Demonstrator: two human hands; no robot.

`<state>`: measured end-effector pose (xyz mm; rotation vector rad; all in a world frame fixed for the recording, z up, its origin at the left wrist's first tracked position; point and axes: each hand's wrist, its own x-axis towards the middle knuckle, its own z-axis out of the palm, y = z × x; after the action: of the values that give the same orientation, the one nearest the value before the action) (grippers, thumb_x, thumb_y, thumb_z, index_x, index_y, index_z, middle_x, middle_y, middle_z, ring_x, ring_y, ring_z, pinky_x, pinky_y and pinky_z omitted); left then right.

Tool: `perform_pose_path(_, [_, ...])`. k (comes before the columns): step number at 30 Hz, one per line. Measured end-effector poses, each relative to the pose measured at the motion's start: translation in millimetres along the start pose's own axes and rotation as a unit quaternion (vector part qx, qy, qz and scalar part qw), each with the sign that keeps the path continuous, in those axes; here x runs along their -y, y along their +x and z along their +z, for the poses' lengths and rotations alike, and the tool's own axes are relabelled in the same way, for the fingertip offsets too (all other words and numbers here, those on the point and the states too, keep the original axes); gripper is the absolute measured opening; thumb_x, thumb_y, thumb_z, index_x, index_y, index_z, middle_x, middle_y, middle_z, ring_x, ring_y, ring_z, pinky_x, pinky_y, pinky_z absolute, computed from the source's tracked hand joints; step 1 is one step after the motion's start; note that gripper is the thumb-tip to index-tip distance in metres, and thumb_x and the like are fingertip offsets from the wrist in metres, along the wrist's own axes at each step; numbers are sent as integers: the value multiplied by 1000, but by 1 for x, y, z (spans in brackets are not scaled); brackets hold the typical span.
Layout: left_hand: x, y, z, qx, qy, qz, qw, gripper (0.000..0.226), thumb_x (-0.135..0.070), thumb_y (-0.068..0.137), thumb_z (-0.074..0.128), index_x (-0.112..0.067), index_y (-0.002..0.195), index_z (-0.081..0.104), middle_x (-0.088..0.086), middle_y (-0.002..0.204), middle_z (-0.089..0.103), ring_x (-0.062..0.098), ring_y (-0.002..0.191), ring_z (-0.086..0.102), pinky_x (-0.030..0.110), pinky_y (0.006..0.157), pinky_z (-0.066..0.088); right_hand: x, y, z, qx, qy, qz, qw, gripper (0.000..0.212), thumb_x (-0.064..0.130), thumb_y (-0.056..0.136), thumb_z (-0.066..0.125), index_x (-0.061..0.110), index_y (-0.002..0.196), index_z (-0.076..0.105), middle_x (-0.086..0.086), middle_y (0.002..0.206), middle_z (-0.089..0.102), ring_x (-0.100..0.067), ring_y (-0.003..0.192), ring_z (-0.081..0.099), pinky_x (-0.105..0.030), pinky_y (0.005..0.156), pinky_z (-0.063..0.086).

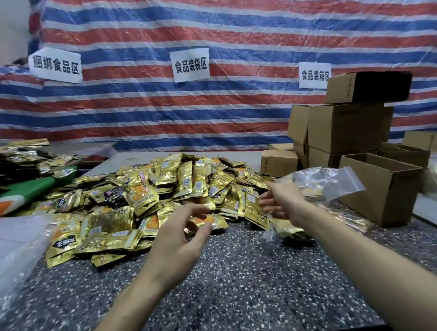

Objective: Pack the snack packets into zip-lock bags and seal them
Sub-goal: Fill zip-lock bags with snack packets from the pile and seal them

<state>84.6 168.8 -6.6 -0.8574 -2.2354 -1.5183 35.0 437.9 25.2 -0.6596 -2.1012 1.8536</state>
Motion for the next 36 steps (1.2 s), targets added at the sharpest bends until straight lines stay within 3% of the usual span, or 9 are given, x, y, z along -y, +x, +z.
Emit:
perform_pose_path(4, [11, -8, -4, -18, 7, -32, 999, 17, -23, 95, 63, -37, 106, 60, -19, 103, 64, -6, 91, 60, 15, 71, 52, -36, -41, 48, 94, -24, -78, 992, 40, 34, 100, 57, 0, 84, 69, -5, 58, 67, -13, 43, 57, -21, 39, 42])
perform_pose_path(12, [60, -39, -75, -77, 159, -112, 978, 17, -27, 95, 63, -37, 108, 59, -14, 111, 64, -4, 93, 60, 20, 78, 54, -93, -66, 82, 154, -94, -207, 962, 43, 32, 98, 59, 9, 64, 69, -6, 53, 65, -14, 44, 58, -21, 43, 44])
perform_pose_path(16, [86, -50, -130, -126, 371, -183, 902, 29, -31, 93, 64, -26, 121, 63, -7, 133, 58, 16, 120, 51, 43, 105, 42, -95, -67, 80, 169, -133, -245, 945, 42, 31, 97, 60, 8, 62, 69, -7, 55, 67, -10, 45, 60, -19, 47, 44])
perform_pose_path(19, [105, -50, -172, -147, 494, -270, 814, 40, -31, 92, 59, -15, 129, 59, 5, 132, 59, 26, 120, 51, 41, 100, 39, -93, -69, 81, 167, -174, -268, 933, 43, 33, 96, 60, 9, 61, 69, -4, 55, 67, -5, 43, 56, -19, 50, 41])
perform_pose_path(21, [113, -50, -194, -134, 519, -362, 763, 33, -28, 88, 58, -10, 115, 62, 10, 124, 63, 31, 114, 55, 38, 91, 43, -92, -70, 80, 168, -179, -277, 929, 42, 30, 96, 60, 9, 61, 68, -5, 54, 66, -5, 42, 53, -13, 47, 40])
perform_pose_path(25, [124, -59, -213, -122, 537, -424, 719, 9, -10, 77, 61, -15, 85, 61, 8, 94, 70, 31, 93, 63, 33, 67, 40, -92, -70, 80, 172, -166, -276, 931, 41, 28, 97, 60, 9, 61, 68, -7, 53, 65, -6, 42, 53, -14, 45, 40])
perform_pose_path(28, [125, -60, -218, -169, 539, -390, 727, 3, -13, 81, 64, -16, 83, 63, 7, 88, 69, 30, 83, 63, 32, 65, 35, -94, -69, 79, 169, -166, -277, 931, 41, 29, 96, 61, 10, 61, 69, -6, 54, 67, -5, 43, 55, -18, 50, 41])
perform_pose_path(32, [123, -56, -225, -188, 454, -426, 759, 45, -45, 81, 77, -12, 61, 54, 9, 73, 68, 28, 71, 62, 32, 67, 39, -96, -66, 79, 162, -166, -281, 931, 42, 31, 96, 61, 11, 60, 69, -4, 54, 67, -5, 44, 57, -19, 52, 41])
perform_pose_path(36, [114, -45, -226, -206, 438, -403, 776, 41, -35, 95, 60, -12, 63, 50, 7, 68, 59, 31, 75, 61, 39, 79, 47, -98, -63, 79, 164, -164, -286, 930, 43, 31, 96, 61, 11, 59, 69, -4, 53, 67, -6, 44, 58, -21, 53, 41])
